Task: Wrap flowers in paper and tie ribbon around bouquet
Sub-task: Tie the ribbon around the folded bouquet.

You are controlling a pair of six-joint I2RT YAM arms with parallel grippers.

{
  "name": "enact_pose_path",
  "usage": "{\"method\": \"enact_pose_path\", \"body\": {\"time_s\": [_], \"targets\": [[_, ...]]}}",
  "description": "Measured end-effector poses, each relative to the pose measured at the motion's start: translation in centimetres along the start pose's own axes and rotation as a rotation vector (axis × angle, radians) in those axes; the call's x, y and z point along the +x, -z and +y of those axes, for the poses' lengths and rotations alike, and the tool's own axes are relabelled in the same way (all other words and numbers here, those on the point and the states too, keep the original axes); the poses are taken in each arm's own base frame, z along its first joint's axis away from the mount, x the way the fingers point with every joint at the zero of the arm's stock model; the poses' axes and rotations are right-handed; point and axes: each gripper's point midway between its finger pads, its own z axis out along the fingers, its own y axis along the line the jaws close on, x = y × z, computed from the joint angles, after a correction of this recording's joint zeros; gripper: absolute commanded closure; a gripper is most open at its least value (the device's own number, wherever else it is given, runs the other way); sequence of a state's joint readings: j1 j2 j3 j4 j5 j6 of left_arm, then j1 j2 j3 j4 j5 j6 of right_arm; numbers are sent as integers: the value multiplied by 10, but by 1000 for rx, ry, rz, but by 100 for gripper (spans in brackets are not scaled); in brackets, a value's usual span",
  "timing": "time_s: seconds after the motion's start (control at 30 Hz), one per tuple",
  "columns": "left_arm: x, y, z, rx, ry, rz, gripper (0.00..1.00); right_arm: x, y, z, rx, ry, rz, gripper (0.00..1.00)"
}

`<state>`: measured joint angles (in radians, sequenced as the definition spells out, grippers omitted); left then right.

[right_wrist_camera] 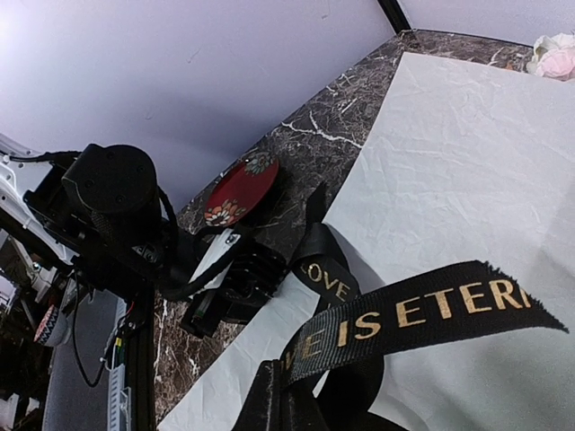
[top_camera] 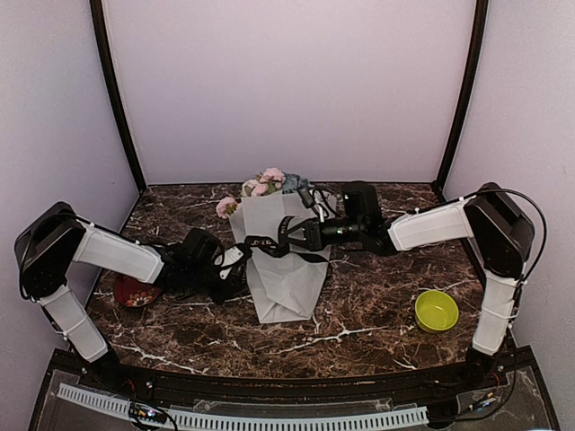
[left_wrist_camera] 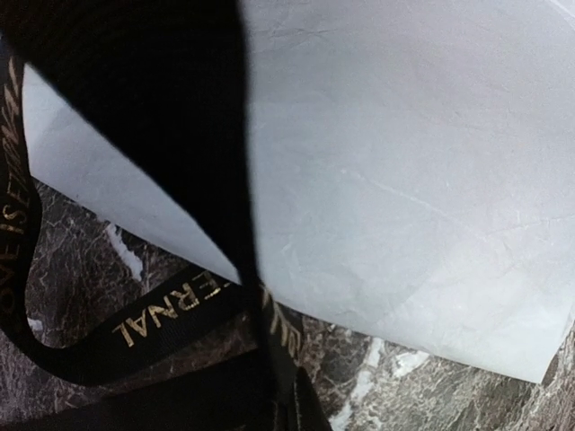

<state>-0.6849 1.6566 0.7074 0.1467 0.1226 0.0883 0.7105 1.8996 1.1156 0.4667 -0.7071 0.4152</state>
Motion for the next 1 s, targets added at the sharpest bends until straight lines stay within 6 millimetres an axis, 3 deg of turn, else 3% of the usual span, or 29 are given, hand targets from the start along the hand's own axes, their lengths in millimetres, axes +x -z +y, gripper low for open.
{"method": "enact_pose_path", "body": {"time_s": [0.1, 0.23, 0.5, 0.7, 0.9, 1.0], "targets": [[1, 4, 4, -28, 18, 4, 100, -9, 8, -3, 4, -24, -36, 100], [-1, 14, 21, -119, 68, 6, 100, -33, 35, -17, 57, -56, -125, 100], [13, 31, 86, -284, 302, 45, 100, -67, 96, -74, 282, -114, -284, 100], [20, 48, 116, -355, 415, 33, 100, -68, 118, -105, 390, -156, -299, 100], [12, 66, 129, -388, 452, -17, 100, -67, 138, -125, 455, -197, -310, 100], [10, 68, 131, -385, 452, -28, 100, -73, 137, -127, 476, -185, -290, 100]]}}
